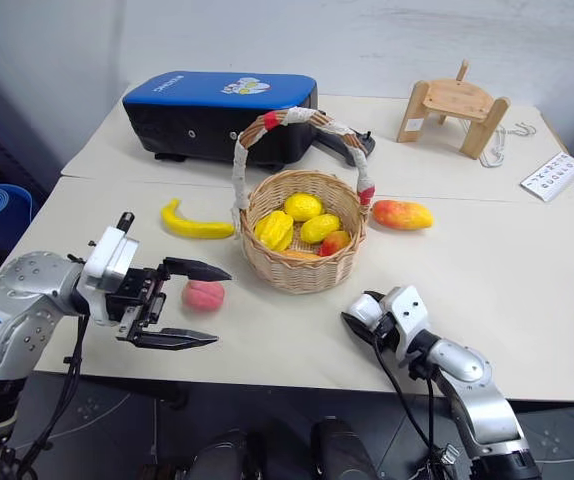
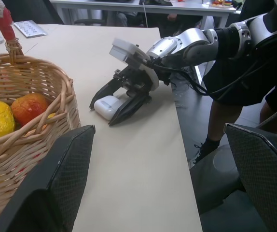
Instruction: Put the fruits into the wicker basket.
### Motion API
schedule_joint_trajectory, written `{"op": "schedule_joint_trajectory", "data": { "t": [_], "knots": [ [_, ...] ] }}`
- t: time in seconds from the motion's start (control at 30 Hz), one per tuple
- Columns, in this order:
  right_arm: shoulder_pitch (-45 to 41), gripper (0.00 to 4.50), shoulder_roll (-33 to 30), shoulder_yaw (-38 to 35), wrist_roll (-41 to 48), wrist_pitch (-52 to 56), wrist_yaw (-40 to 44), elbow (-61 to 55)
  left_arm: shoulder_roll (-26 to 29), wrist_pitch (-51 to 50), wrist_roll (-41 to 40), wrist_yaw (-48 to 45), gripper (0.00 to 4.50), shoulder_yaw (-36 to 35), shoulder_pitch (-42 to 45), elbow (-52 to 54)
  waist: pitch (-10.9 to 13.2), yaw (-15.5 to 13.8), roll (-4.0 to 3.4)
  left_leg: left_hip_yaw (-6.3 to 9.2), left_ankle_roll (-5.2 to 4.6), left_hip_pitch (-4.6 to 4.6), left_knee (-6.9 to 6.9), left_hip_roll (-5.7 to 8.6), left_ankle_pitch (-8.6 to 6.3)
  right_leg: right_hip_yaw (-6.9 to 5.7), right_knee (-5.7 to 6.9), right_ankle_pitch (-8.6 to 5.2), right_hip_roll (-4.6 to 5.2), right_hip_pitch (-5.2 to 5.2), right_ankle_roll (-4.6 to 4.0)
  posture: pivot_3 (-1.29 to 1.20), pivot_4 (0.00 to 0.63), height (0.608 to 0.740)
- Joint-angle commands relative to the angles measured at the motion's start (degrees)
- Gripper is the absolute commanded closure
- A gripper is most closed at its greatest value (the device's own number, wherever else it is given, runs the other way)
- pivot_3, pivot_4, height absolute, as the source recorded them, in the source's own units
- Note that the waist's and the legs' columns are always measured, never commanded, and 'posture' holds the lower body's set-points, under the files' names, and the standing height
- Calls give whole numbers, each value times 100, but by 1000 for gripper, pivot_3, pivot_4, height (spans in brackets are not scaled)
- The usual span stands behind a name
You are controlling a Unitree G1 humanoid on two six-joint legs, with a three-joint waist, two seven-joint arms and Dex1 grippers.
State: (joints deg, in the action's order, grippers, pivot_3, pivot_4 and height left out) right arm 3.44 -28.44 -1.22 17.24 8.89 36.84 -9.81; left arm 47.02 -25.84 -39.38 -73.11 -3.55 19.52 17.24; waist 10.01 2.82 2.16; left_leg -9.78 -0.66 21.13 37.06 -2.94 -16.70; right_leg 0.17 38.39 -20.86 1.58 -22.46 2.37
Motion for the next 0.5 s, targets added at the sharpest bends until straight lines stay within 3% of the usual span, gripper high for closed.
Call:
{"op": "schedule_joint_trajectory", "data": {
  "t": [0.03,0.17,0.27,0.5],
  "knots": [
    [393,1669,-79,-990,734,-86,86,-637,-30,96,-5,-35,0,-50,-3,72,2,-49,-4,1,-1,4,0,0,-1,0,-3,0,0,-2,0,0,150,740],
    [820,1669,-351,-2271,1173,13,12,-573,-148,72,-45,114,0,-102,21,84,4,-109,-7,0,-4,4,2,0,-3,1,-8,0,1,1,1,0,150,740],
    [472,1669,-658,-2985,1164,264,-407,459,-270,20,-91,246,0,-109,99,73,3,-92,-7,0,-4,-5,3,1,-3,1,-11,1,0,10,2,0,150,740],
    [-790,1669,-1339,-2875,247,-405,-635,3316,-313,65,-25,244,0,-121,284,-58,9,-9,-18,-5,1,-4,0,0,1,9,-4,0,-8,0,0,0,150,740]
  ]
}}
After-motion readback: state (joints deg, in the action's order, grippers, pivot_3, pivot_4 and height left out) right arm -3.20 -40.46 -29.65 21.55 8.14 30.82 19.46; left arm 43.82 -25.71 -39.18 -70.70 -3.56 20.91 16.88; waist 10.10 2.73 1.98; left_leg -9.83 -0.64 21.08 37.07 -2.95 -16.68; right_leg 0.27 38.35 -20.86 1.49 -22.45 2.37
